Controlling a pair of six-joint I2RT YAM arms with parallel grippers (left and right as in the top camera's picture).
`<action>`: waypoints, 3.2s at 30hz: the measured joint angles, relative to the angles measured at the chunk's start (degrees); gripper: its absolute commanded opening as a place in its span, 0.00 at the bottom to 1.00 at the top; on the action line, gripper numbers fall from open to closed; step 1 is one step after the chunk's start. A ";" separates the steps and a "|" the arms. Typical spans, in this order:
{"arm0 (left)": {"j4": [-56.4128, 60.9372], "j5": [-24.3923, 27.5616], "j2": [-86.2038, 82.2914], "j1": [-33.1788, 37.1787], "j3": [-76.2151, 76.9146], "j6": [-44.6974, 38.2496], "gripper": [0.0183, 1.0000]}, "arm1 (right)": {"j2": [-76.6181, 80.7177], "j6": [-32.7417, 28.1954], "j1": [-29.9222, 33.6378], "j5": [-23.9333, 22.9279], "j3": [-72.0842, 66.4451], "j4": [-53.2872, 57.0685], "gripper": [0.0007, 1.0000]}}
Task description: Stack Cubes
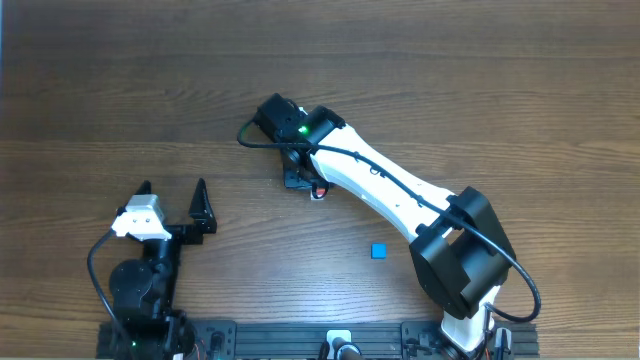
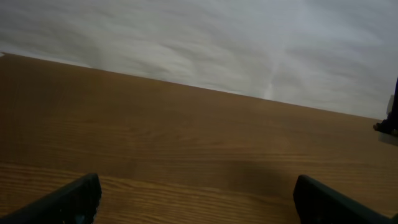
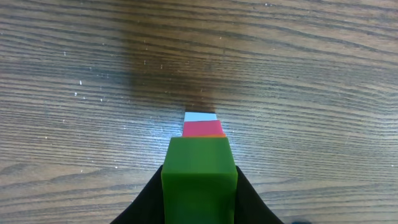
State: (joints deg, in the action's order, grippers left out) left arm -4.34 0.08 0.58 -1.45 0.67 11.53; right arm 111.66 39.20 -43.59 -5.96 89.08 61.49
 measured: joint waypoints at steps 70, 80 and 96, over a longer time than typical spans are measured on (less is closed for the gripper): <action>0.00 0.00 0.00 0.00 0.00 0.00 1.00 | -0.87 -0.42 -0.39 0.00 0.00 0.85 0.01; 0.00 0.02 0.00 0.00 0.00 0.00 1.00 | -0.81 -0.42 -0.39 0.00 0.00 0.85 0.01; 0.00 0.02 0.00 0.00 0.00 0.00 1.00 | -0.79 -0.42 -0.39 0.00 0.00 0.87 0.02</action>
State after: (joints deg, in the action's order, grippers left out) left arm -4.34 0.10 0.58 -1.45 0.67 11.53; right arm 110.87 38.79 -43.99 -5.96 89.08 62.37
